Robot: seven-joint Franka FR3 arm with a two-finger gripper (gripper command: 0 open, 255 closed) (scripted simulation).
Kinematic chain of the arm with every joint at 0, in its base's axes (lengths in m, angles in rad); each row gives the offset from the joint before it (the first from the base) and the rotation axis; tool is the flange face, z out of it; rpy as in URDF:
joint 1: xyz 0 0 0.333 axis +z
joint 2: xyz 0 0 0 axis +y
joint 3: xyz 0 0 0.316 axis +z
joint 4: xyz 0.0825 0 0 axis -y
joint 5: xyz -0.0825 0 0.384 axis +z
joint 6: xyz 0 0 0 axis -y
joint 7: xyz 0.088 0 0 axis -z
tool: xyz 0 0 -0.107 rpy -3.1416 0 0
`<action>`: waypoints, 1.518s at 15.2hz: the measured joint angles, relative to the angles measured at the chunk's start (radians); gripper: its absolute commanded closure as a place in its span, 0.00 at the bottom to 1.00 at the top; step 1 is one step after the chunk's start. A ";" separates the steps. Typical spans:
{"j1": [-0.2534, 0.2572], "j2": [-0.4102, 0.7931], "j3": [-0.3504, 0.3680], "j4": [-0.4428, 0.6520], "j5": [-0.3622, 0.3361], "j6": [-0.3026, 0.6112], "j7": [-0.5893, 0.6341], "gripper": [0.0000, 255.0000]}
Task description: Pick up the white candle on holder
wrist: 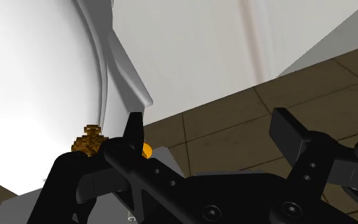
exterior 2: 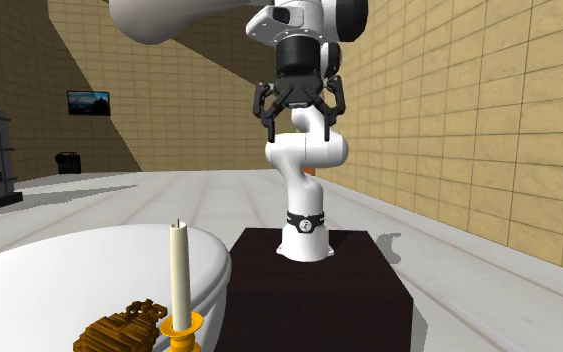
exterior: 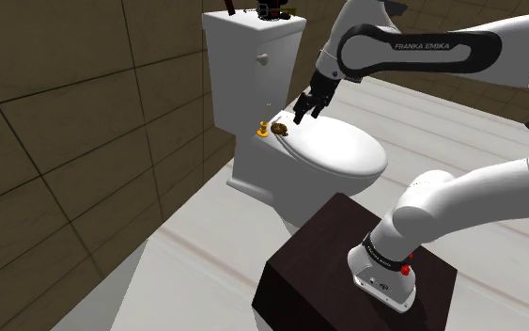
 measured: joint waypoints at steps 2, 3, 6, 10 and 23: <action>-0.011 0.060 0.001 0.002 -0.008 0.086 0.012 0.00; -0.018 0.083 -0.001 -0.004 -0.013 0.127 0.016 0.00; -0.034 0.186 0.003 0.015 -0.027 0.253 0.040 0.00; -0.058 0.328 0.008 0.061 -0.051 0.404 0.079 0.00; -0.113 0.703 -0.013 0.263 -0.160 0.721 0.209 0.00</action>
